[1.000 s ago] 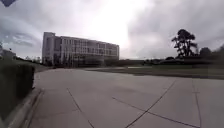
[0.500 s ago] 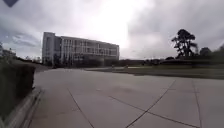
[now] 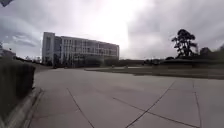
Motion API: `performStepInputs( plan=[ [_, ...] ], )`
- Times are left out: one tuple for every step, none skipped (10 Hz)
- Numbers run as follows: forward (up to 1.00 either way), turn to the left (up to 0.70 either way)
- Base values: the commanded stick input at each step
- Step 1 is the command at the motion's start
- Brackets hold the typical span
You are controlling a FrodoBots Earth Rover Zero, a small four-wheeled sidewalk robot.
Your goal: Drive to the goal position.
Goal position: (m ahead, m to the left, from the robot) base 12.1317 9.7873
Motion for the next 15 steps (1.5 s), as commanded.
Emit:
performStepInputs(
  plan=[
    [0.04,0.00],
    [0.04,0.00],
    [0.04,0.00],
    [0.04,0.00],
    [0.04,0.00],
    [0.04,0.00],
    [0.04,0.00],
    [0.04,0.00],
    [0.04,0.00],
    [0.04,0.00],
    [0.04,0.00],
    [0.04,0.00],
    [0.04,0.00],
    [0.04,0.00],
    [0.04,0.00]
  ],
)
